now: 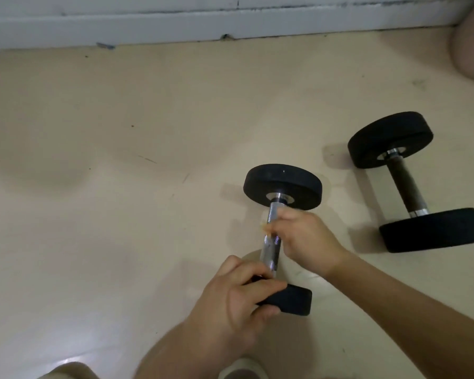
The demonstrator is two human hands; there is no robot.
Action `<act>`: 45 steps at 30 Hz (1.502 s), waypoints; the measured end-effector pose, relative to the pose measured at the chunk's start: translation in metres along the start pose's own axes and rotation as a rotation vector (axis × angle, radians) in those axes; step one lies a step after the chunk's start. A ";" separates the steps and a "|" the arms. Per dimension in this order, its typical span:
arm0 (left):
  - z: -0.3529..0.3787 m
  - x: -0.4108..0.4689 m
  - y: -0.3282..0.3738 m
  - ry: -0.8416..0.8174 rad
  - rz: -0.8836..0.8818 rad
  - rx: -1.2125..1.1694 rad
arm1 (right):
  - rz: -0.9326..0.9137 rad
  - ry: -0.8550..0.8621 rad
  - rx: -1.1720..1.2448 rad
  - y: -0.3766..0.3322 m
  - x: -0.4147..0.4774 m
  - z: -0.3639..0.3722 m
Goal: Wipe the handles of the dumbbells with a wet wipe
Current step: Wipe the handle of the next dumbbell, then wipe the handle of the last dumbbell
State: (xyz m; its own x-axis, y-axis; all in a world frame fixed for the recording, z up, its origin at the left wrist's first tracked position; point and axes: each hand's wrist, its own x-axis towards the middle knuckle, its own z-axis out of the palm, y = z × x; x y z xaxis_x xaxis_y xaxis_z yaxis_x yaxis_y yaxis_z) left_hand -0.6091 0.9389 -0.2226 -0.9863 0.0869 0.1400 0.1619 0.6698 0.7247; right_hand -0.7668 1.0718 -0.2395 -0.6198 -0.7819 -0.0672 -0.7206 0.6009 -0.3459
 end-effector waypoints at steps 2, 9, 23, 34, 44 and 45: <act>0.004 0.004 0.002 -0.060 0.051 0.040 | 0.122 0.062 -0.048 0.004 0.012 -0.004; -0.020 0.016 0.002 -0.272 0.108 0.170 | 0.167 -0.309 0.289 -0.026 -0.007 -0.028; -0.300 0.059 -0.091 0.226 -0.660 -0.636 | 0.195 -0.175 1.319 -0.214 0.207 -0.096; -0.471 0.014 -0.170 0.513 -0.653 -0.856 | 0.164 -0.414 1.113 -0.377 0.361 -0.153; -0.520 0.043 -0.263 0.609 -0.779 -0.202 | 0.043 -0.472 0.526 -0.410 0.495 -0.125; -0.535 0.042 -0.273 0.666 -0.794 -0.130 | 0.111 -0.477 0.716 -0.416 0.515 -0.115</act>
State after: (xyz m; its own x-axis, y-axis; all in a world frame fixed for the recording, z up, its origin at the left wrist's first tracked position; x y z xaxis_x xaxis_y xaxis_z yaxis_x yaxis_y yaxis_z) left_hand -0.6783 0.3656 -0.0535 -0.6002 -0.7944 -0.0936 -0.4847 0.2681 0.8326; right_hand -0.8220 0.4380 -0.0224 -0.3632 -0.8074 -0.4650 -0.1957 0.5541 -0.8091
